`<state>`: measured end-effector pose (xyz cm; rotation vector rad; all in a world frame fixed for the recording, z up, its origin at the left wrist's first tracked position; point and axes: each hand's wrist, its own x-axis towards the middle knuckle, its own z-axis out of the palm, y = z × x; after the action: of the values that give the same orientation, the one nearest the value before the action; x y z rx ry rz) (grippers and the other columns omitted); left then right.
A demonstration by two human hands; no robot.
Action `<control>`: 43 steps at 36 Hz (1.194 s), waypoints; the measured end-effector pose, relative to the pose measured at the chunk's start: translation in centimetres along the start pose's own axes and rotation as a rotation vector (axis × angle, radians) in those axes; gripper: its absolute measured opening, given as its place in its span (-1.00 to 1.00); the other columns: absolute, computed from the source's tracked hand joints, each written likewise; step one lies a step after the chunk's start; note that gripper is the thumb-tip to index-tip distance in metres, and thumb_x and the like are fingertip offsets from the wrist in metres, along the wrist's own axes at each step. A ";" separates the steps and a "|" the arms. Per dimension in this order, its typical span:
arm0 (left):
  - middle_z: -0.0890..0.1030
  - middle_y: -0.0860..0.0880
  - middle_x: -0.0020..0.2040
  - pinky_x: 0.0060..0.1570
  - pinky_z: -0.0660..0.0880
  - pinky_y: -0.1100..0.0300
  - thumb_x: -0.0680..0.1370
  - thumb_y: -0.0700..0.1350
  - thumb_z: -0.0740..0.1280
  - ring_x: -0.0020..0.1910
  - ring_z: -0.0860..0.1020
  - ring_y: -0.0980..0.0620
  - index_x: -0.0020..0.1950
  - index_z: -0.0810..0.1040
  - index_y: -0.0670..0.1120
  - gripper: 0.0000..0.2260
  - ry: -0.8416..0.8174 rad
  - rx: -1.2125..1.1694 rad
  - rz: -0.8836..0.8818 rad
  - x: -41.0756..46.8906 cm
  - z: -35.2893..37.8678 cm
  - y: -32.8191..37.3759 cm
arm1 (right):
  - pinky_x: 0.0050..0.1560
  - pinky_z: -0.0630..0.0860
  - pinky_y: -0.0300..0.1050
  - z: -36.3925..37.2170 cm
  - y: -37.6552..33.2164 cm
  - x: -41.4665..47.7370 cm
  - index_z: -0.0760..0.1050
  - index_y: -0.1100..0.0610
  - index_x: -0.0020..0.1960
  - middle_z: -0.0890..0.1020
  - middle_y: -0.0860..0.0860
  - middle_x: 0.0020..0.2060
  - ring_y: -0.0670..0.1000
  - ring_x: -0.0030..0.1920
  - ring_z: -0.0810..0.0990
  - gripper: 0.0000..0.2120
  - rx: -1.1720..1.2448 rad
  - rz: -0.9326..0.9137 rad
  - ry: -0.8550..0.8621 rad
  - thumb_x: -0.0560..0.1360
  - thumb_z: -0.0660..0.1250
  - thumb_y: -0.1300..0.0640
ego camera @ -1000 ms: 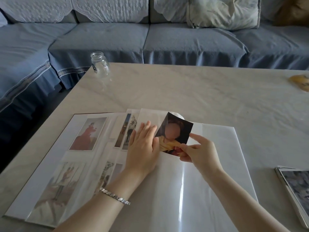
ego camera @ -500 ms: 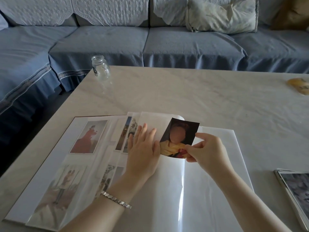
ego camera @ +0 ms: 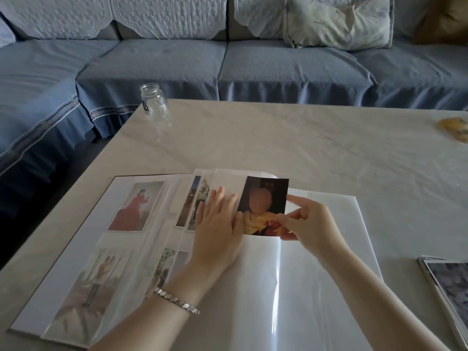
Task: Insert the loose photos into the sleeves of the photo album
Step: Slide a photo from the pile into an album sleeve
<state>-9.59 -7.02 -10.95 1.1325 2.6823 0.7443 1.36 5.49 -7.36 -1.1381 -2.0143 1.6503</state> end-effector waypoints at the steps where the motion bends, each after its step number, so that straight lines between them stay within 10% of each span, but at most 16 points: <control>1: 0.03 0.02 0.55 0.46 -0.21 0.16 0.55 0.10 -0.17 0.53 -0.12 0.09 0.51 0.15 0.01 -0.46 0.000 -0.005 -0.001 0.0 0.0 0.0 | -0.02 0.61 0.06 0.2 0.0 0.1 0.42 0.14 0.34 0.64 -0.02 -0.44 0.04 -0.37 0.65 -0.52 0.017 0.001 -0.014 0.45 0.39 0.31; 14: 0.04 -0.01 0.55 0.49 -0.01 0.09 0.61 -0.14 0.13 0.52 -0.08 0.11 0.48 0.18 -0.05 -0.57 0.064 -0.427 -0.096 -0.1 -0.7 -0.1 | -0.15 0.62 -0.18 3.6 -1.2 0.5 0.34 0.26 0.37 0.65 0.05 -0.38 -0.08 -0.37 0.64 -0.54 0.139 -0.026 -0.198 0.49 0.32 0.35; 19: 0.37 -0.03 0.33 0.33 0.28 0.20 0.55 -0.14 0.22 0.38 0.30 -0.02 0.28 0.37 -0.05 -0.71 0.135 -0.513 -0.074 0.2 -1.1 -0.4 | -0.17 0.62 -0.18 4.3 -1.8 0.6 0.32 0.17 0.41 0.65 -0.05 -0.35 -0.10 -0.33 0.62 -0.50 0.042 -0.017 -0.170 0.51 0.35 0.15; 22: 0.40 0.08 0.26 0.16 0.28 0.44 0.49 -0.18 0.38 0.31 0.34 0.13 0.27 0.35 0.03 -0.60 0.125 -0.653 -0.135 0.4 -2.0 -0.5 | -0.12 0.61 -0.07 4.2 -1.5 0.5 0.42 0.19 0.31 0.66 -0.02 -0.33 0.00 -0.33 0.62 -0.53 0.051 0.001 -0.095 0.44 0.44 0.16; 29: 0.46 -0.08 0.32 0.07 0.36 0.23 0.42 -0.30 0.43 0.17 0.46 0.04 0.43 0.29 -0.09 -0.38 -0.011 -0.793 -0.347 1.2 -4.9 -0.9 | -0.34 0.56 -0.32 2.2 -1.1 -0.3 0.54 0.12 -0.09 0.68 0.10 -0.28 -0.03 -0.37 0.62 -0.86 0.186 0.072 -0.009 0.40 0.47 0.23; 35: 0.37 -0.13 0.40 0.25 0.38 0.14 0.37 -0.27 0.51 0.36 0.34 0.02 0.52 0.13 0.07 -0.15 -0.347 -0.684 -0.264 -0.4 -5.4 -0.8 | -0.40 0.53 -0.32 0.8 -0.5 -1.0 0.58 0.18 -0.18 0.68 0.13 -0.29 -0.03 -0.34 0.66 -0.94 0.207 0.071 0.044 0.40 0.46 0.28; 43: 0.23 0.05 0.47 0.14 0.30 0.30 0.37 -0.18 0.54 0.44 0.21 0.07 0.52 -0.01 0.16 -0.06 -0.346 -0.671 -0.171 -1.0 -4.3 -0.3 | -0.37 0.57 -0.29 0.2 -0.5 -1.6 0.59 0.19 -0.28 0.67 0.05 -0.42 -0.07 -0.38 0.65 -0.90 0.231 0.071 0.062 0.40 0.45 0.28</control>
<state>-10.44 -9.57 -7.46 0.7572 1.9718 1.1644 2.13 4.17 -6.57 -1.1725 -1.7118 1.8032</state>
